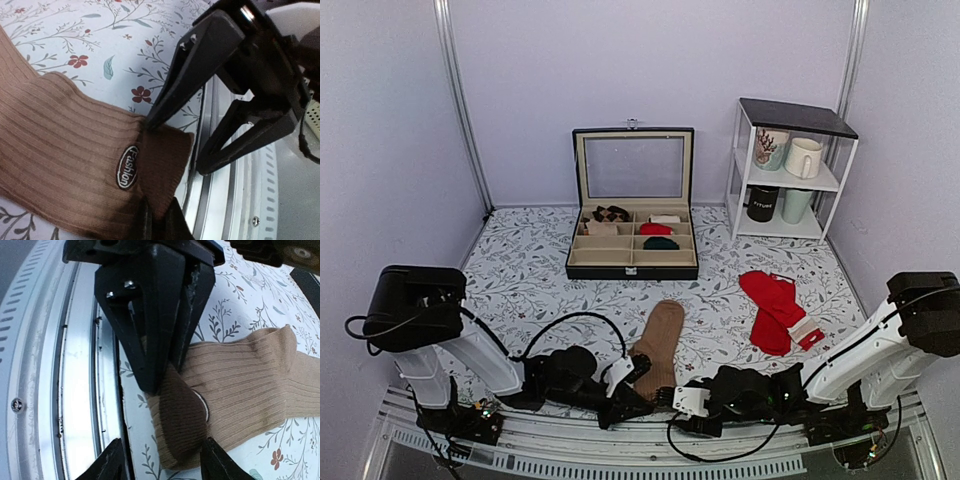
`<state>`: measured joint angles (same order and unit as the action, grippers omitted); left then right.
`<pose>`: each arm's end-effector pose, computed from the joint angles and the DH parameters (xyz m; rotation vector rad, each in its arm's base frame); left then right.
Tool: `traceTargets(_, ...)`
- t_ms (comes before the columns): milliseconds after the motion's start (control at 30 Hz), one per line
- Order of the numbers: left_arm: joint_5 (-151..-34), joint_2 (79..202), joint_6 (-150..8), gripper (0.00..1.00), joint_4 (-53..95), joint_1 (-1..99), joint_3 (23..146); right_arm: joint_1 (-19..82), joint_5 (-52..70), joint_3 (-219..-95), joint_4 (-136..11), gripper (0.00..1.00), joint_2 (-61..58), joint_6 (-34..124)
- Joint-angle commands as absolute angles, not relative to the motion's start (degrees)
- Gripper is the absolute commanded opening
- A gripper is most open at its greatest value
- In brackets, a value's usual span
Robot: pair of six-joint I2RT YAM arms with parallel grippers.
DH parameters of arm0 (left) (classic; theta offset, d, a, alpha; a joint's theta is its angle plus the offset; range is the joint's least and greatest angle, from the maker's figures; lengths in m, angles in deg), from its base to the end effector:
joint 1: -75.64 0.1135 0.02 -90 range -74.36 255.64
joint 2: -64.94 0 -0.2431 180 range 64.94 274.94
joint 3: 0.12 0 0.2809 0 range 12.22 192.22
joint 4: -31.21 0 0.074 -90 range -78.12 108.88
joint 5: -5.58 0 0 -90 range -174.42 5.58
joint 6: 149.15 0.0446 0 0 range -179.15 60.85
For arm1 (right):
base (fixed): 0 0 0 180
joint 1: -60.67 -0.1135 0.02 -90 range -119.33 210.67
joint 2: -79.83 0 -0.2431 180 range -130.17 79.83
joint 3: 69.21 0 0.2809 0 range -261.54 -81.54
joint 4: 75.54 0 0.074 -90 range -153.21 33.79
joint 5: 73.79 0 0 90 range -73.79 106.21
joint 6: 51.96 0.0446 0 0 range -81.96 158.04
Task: Roll the socks
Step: Roll a pair of socks at the center of the board.
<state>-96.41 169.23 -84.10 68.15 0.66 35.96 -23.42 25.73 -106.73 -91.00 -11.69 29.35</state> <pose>0.0649 -0.2775 0.0272 1.1277 2.0860 -1.1797 0.0366 0.2816 0.0557 -1.5904 1.6416 0.5226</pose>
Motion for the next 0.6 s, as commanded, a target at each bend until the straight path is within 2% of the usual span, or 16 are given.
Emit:
traceTargets(0,-100.2,173.9,-85.2,0.00,54.8,0.4,33.9,-23.6,30.3,-108.0,-90.7,0.52,-13.1,25.9)
traceTargets(133,-100.6,174.4,-85.1,0.00,54.7,0.6,34.2,-23.6,29.6,-108.7,-90.7,0.46,-14.2,26.4)
traceTargets(267,-100.8,174.8,-85.2,0.00,55.0,0.6,34.2,-23.6,29.4,-108.8,-90.6,0.44,-14.0,26.5)
traceTargets(367,-100.8,175.0,-85.2,0.00,55.1,0.7,34.2,-23.6,27.9,-109.0,-90.2,0.31,-13.5,26.3)
traceTargets(467,-100.7,175.1,-85.3,0.00,55.0,0.8,34.3,-23.5,25.6,-109.6,-88.5,0.10,-14.4,27.5)
traceTargets(500,-100.2,175.0,-85.3,0.00,54.7,0.8,34.4,-23.4,24.7,-109.8,-88.1,0.06,-14.9,28.4)
traceTargets(567,-98.5,174.4,-85.2,0.02,53.8,0.8,34.7,-23.2,23.3,-109.6,-87.7,0.05,-15.9,31.4)
